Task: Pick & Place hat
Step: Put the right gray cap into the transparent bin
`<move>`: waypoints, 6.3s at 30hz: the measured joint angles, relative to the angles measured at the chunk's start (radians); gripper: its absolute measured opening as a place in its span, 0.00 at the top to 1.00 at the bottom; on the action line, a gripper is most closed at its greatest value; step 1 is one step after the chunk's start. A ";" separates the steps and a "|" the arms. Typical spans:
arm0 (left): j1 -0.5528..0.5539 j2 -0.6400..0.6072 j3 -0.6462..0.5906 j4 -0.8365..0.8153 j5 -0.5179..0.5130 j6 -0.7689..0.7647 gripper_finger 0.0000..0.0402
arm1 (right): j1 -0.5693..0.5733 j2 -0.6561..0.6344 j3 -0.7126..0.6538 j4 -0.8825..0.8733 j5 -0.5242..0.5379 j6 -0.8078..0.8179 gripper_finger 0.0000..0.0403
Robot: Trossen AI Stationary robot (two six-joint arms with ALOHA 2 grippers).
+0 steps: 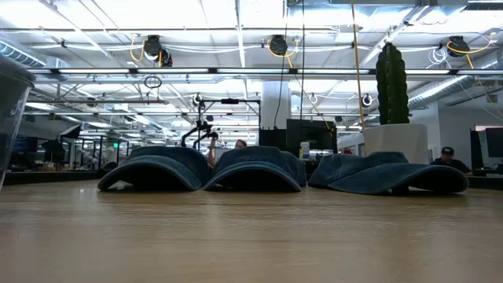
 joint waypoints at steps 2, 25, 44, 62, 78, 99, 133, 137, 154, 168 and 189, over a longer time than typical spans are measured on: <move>0.009 -0.002 0.000 -0.019 -0.025 0.023 0.98 | 0.000 0.000 0.000 0.000 0.000 -0.007 0.30; 0.042 -0.005 -0.221 0.230 0.002 0.205 0.99 | 0.000 0.000 0.000 0.000 0.000 -0.024 0.30; 0.057 -0.123 -0.138 0.217 -0.037 0.188 0.99 | 0.000 0.000 0.000 0.000 0.000 -0.017 0.30; 0.072 -0.107 -0.433 0.538 0.183 0.139 1.00 | 0.000 0.000 0.000 0.001 0.000 0.001 0.30; 0.079 -0.211 -0.277 0.378 0.043 0.134 0.99 | 0.000 0.000 0.000 0.007 0.000 0.001 0.30; 0.116 -0.983 -0.509 0.510 -0.778 0.866 0.98 | -0.033 0.000 -0.113 0.133 0.007 -0.004 0.30; 0.549 -1.064 -0.613 0.885 -0.972 0.948 0.18 | -0.826 0.656 0.295 0.022 -0.448 -0.016 0.30; 0.549 -1.038 -0.613 0.885 -0.970 0.948 0.18 | -0.826 0.695 0.304 -0.013 -0.447 -0.009 0.30; 0.549 -0.971 -0.613 0.884 -0.970 0.948 0.19 | -0.837 0.757 0.303 -0.035 -0.470 0.043 0.32; 0.549 -0.972 -0.613 0.885 -0.970 0.948 0.22 | -0.831 0.758 0.302 -0.050 -0.470 0.044 0.32; 0.549 -0.972 -0.613 0.884 -0.971 0.948 0.21 | -0.825 0.816 0.303 0.012 -0.473 0.052 0.41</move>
